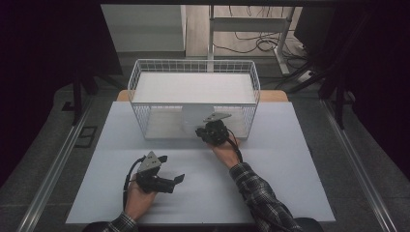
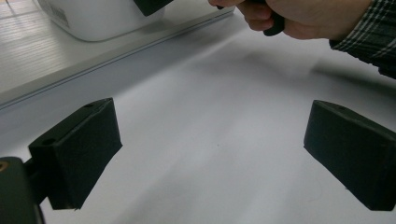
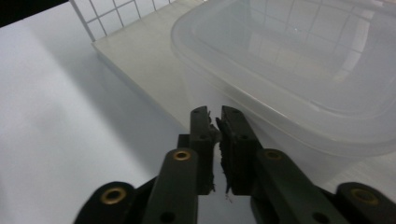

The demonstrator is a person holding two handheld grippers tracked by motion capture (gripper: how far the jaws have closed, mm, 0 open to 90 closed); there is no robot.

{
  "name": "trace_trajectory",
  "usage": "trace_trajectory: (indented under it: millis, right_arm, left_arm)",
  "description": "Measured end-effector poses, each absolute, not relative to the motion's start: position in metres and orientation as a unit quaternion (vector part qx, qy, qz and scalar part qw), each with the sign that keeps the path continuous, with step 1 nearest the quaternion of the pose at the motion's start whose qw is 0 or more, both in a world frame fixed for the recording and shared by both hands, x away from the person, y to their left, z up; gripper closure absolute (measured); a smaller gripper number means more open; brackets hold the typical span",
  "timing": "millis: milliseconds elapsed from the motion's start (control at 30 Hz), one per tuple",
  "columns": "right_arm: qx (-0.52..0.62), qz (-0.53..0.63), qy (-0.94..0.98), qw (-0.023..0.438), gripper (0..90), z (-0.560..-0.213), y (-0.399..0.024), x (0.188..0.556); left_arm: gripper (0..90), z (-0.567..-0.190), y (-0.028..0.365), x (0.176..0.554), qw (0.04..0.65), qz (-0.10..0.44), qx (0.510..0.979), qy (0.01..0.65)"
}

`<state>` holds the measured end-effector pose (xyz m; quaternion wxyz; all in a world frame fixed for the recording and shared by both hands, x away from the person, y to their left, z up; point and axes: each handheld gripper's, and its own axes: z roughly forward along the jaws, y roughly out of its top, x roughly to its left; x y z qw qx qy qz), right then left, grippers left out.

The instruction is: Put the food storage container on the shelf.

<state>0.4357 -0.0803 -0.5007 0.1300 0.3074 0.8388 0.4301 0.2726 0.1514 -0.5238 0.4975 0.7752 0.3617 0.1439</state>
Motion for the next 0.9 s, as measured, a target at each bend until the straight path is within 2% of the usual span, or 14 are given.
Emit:
trace_trajectory:
  millis: [67,533,900]
  right_arm:
    - [0.304,0.433,0.839,0.127,75.0,-0.499,-0.081,0.431]
    - [0.287,0.443,0.841,0.116,57.2,-0.490,-0.091,0.406]
    - [0.287,0.435,0.847,0.108,37.8,-0.484,-0.109,0.392]
  left_arm:
    - [3.1,-0.524,0.151,0.273,0.498,0.145,0.775,0.361]
    - [2.8,-0.524,0.153,0.274,0.497,0.135,0.774,0.369]
    - [2.9,-0.525,0.152,0.274,0.484,0.138,0.783,0.365]
